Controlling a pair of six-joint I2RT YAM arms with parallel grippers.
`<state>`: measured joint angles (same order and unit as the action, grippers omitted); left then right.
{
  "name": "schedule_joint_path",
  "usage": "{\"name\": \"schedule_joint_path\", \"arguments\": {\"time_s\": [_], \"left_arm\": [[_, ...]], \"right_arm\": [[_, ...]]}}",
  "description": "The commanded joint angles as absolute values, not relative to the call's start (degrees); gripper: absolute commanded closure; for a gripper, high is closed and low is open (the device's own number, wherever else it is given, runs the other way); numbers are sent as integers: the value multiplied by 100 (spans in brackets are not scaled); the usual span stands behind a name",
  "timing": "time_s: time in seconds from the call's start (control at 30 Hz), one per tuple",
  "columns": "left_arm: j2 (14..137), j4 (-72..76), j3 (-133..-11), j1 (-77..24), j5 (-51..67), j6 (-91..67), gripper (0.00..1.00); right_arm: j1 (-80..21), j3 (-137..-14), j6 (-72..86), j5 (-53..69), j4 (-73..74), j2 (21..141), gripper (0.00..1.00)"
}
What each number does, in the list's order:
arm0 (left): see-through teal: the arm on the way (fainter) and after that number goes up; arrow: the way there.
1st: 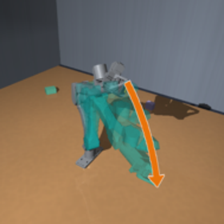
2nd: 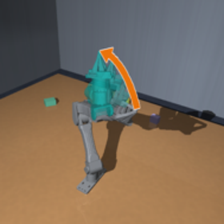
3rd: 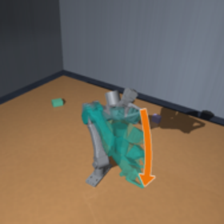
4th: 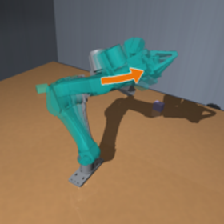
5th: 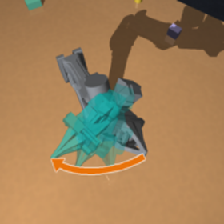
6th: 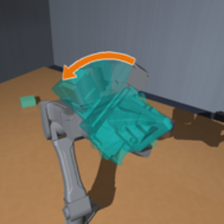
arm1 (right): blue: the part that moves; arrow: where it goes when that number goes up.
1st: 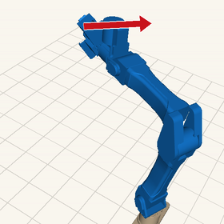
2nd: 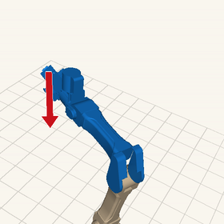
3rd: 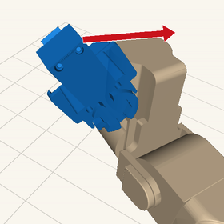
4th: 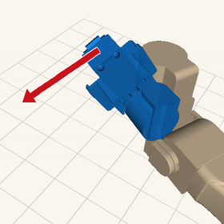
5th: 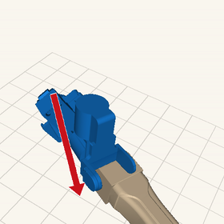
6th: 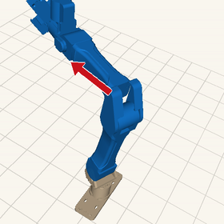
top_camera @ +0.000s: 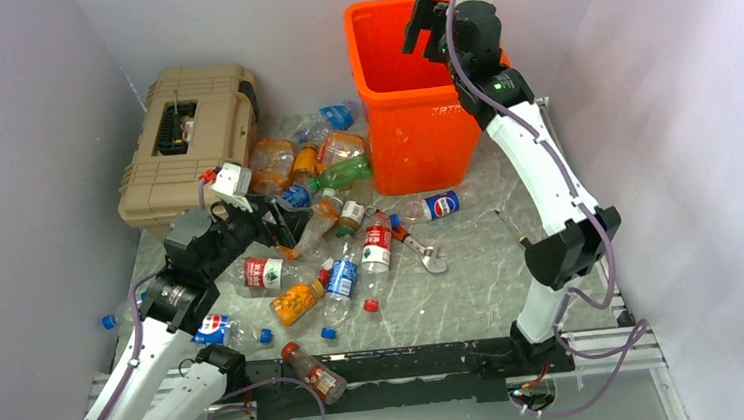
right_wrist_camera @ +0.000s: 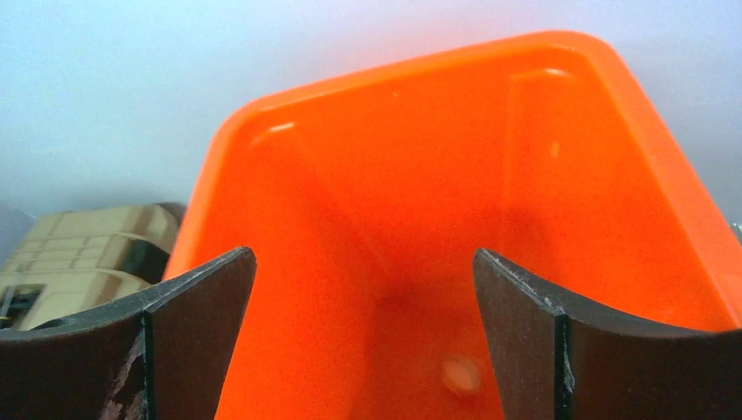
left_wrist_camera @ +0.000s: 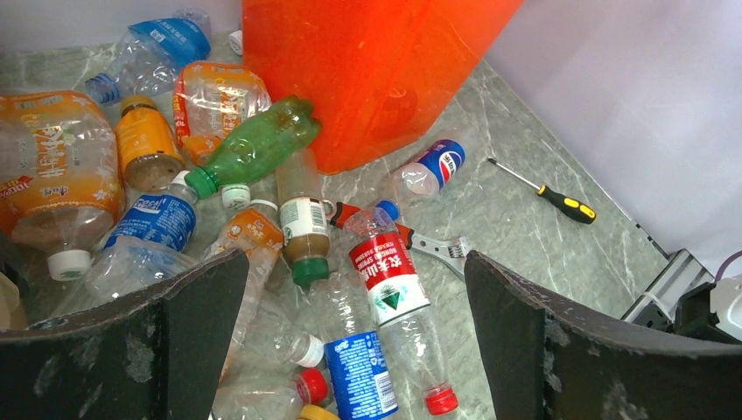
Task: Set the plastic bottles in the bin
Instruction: Place the plastic bottle in the trash bin, then pick up the plastic bottle at the center of the board.
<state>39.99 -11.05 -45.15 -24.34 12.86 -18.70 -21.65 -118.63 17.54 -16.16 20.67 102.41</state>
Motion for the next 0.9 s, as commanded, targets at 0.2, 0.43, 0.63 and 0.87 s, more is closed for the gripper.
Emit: {"name": "schedule_joint_path", "arguments": {"time_s": [0.2,0.43,0.63,0.87], "left_arm": [[3975,-930,-4679,-2426,1319,-1709,1],[3968,-909,-4641,-2426,1263,-1668,1],[4109,-1070,-4721,-2426,1076,-1647,1],[4300,-1137,-4735,-2427,489,-1882,1]], "right_arm": [[-3080,-11208,1466,-1666,1816,8610,0],[-3972,-8462,1707,-1271,1134,6455,0],[-3999,-6202,2554,-1152,1409,4757,0],[-3990,-3943,3832,-1907,1332,3326,0]]}}
